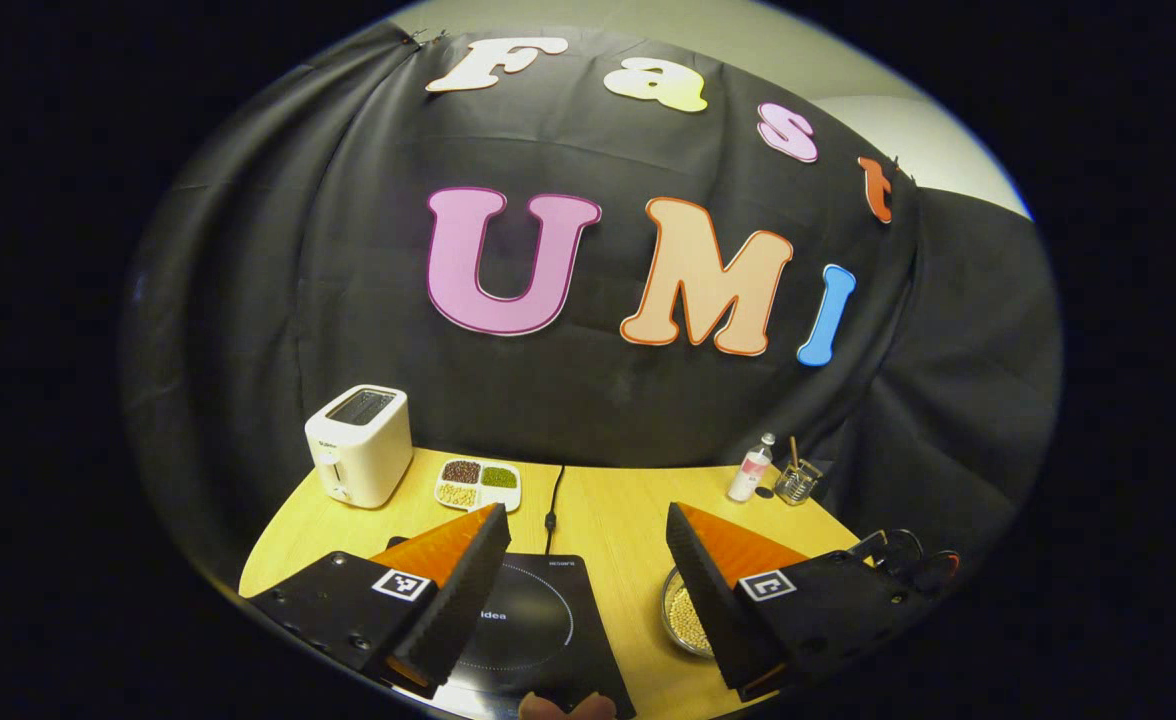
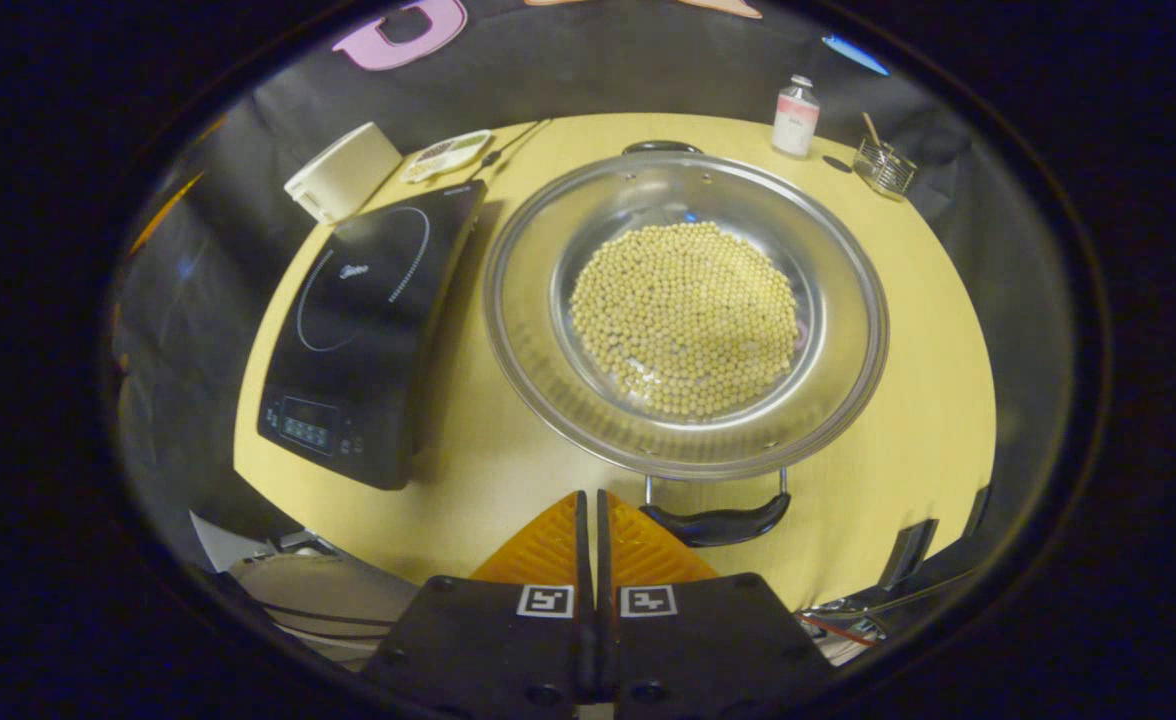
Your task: First push the handle of the pot to place it horizontally, then grasp the pot with both hands and set it on the induction cooktop.
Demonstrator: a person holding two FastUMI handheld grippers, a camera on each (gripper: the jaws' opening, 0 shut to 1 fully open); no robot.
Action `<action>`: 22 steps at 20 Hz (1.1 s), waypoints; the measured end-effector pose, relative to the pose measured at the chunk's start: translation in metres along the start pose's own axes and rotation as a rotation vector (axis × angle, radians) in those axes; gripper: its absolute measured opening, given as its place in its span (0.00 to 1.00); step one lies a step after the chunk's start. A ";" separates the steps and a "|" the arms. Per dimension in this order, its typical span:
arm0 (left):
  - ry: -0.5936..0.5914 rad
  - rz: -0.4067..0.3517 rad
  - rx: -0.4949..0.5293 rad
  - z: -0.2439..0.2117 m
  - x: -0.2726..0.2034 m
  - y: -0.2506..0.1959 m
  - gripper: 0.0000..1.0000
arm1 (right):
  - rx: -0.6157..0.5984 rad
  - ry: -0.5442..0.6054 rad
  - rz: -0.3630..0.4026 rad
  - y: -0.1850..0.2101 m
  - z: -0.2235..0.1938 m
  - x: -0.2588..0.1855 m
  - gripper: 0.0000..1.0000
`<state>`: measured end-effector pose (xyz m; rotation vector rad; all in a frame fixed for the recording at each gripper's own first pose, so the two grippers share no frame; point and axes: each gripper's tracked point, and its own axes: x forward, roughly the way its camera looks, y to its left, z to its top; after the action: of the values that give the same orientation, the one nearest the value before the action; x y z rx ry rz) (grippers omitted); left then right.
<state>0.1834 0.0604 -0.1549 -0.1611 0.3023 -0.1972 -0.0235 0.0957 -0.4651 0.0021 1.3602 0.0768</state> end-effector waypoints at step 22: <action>0.082 0.078 0.004 -0.020 0.021 -0.030 0.96 | -0.070 0.068 0.030 -0.078 0.004 0.011 0.03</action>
<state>0.1915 0.0240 -0.1743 -0.1374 0.3894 -0.1269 -0.0130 0.0183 -0.4783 -0.0394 1.4253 0.1514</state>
